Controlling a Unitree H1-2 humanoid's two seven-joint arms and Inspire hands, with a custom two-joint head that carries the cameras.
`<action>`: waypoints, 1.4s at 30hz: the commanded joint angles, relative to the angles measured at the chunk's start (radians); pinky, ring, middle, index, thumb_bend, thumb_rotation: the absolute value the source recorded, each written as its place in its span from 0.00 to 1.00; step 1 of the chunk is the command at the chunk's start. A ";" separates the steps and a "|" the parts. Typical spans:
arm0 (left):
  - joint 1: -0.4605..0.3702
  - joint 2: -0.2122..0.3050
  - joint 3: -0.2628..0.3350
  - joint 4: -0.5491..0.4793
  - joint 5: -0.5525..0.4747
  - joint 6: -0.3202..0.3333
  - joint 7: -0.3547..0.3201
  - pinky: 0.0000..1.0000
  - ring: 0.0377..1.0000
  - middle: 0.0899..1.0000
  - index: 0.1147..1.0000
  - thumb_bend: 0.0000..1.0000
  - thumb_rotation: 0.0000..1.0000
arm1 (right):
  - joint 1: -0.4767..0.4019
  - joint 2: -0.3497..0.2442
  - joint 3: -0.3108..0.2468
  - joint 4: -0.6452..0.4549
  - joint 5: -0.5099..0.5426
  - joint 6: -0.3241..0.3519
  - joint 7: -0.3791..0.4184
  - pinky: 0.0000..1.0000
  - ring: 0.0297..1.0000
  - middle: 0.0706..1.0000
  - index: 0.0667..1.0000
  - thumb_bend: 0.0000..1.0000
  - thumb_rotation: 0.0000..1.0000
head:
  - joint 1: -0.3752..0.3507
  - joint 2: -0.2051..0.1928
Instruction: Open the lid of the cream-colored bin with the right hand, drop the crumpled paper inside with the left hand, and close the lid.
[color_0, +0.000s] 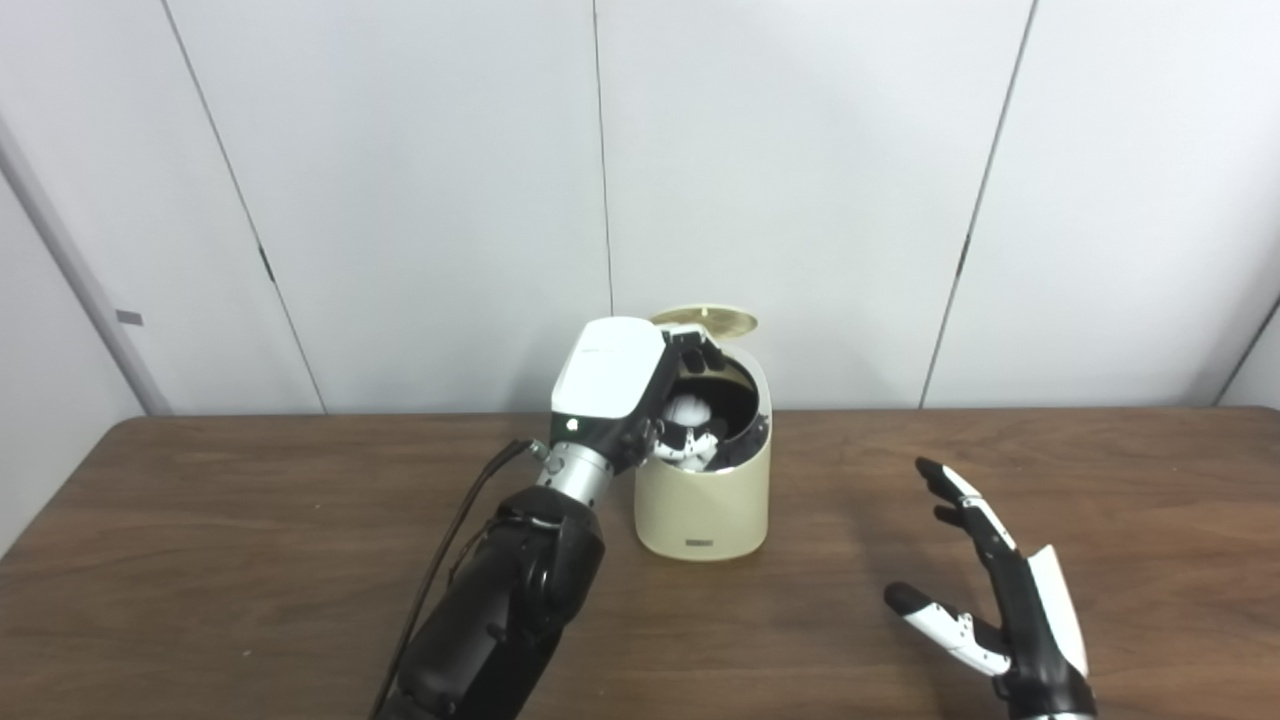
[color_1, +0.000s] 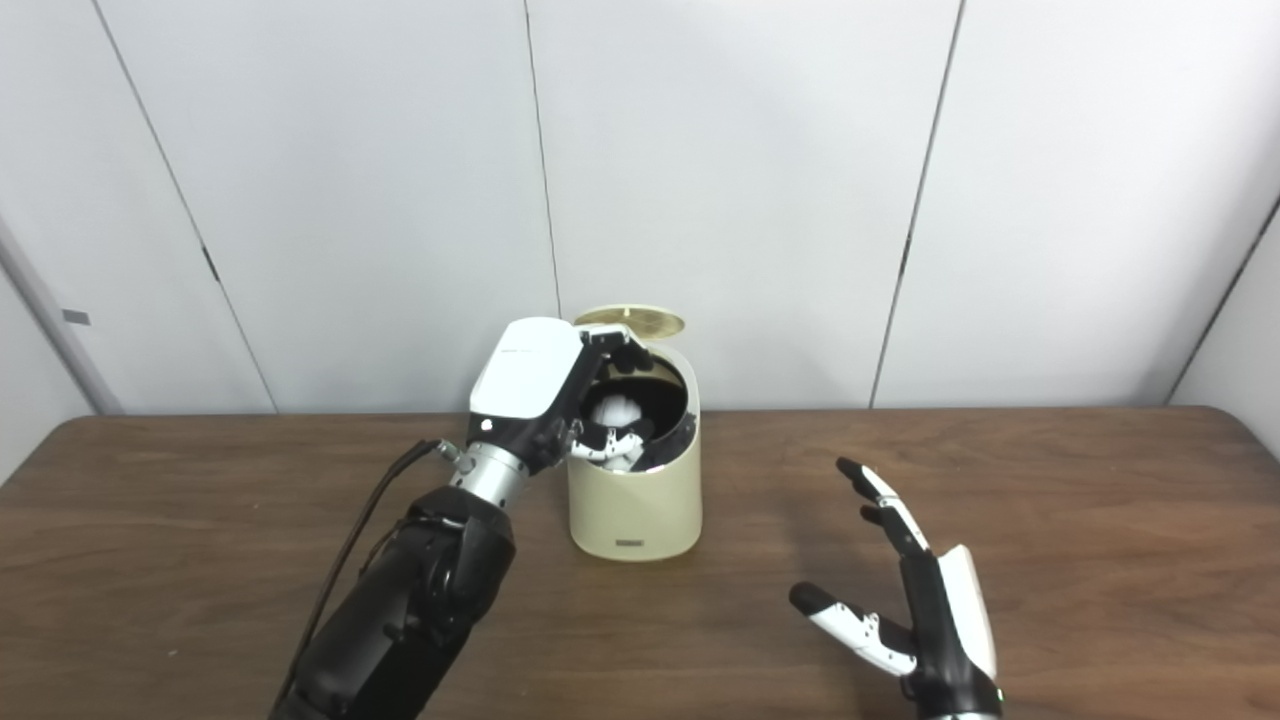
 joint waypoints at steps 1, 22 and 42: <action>-0.042 -0.001 -0.003 -0.023 0.006 -0.007 0.008 0.45 0.51 0.55 0.54 1.00 0.09 | 0.019 0.045 0.023 0.034 0.000 -0.019 -0.020 0.81 0.86 0.87 0.85 0.86 0.81 | 0.000 0.000; 0.017 0.019 0.001 -0.121 0.017 -0.011 0.006 0.42 0.48 0.51 0.53 1.00 0.07 | 0.012 0.040 0.022 0.034 0.001 -0.011 -0.019 0.80 0.86 0.87 0.86 0.88 0.82 | 0.012 0.007; 0.206 0.056 0.066 -0.389 0.027 -0.072 0.027 0.37 0.43 0.47 0.45 0.97 0.00 | 0.008 0.029 0.020 0.044 0.021 -0.022 -0.013 0.80 0.86 0.86 0.86 0.89 0.81 | 0.025 0.010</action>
